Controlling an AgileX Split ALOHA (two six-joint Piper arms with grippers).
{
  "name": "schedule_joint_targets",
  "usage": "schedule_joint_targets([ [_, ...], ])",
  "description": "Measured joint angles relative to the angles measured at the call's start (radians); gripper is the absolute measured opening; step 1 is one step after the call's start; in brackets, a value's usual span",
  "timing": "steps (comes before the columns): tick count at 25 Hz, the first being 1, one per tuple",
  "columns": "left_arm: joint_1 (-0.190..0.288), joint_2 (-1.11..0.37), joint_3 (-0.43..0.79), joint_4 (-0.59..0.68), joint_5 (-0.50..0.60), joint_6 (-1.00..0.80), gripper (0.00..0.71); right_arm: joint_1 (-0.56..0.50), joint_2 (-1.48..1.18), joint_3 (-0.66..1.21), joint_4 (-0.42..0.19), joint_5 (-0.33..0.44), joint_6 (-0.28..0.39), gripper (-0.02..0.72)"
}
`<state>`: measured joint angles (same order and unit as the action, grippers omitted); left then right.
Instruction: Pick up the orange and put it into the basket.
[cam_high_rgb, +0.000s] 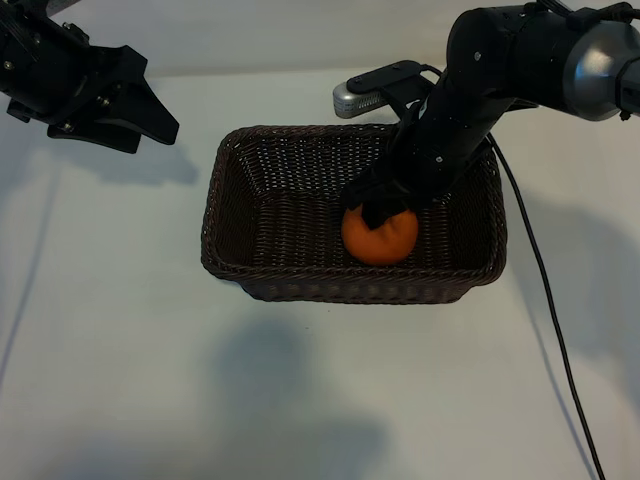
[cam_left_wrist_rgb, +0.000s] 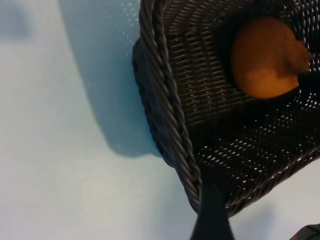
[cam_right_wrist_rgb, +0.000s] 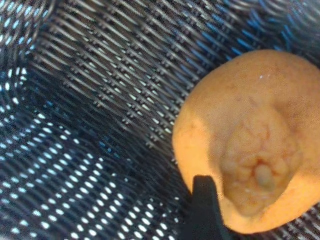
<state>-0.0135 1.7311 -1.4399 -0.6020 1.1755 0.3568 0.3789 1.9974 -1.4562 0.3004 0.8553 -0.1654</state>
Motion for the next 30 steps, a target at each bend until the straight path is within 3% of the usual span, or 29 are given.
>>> schedule_joint_targets([
  [10, 0.000, 0.000, 0.000, 0.000, 0.000, 0.000, 0.547, 0.000, -0.013, -0.140, 0.008, 0.140, 0.007, 0.485],
  [19, 0.000, 0.000, 0.000, 0.000, 0.000, 0.000, 0.547, 0.000, -0.146, -0.188, -0.035, 0.179, 0.007, 0.483],
  [30, 0.000, 0.000, 0.000, 0.000, 0.000, 0.004, 0.547, 0.000, -0.170, -0.188, -0.039, 0.185, 0.007, 0.483],
])
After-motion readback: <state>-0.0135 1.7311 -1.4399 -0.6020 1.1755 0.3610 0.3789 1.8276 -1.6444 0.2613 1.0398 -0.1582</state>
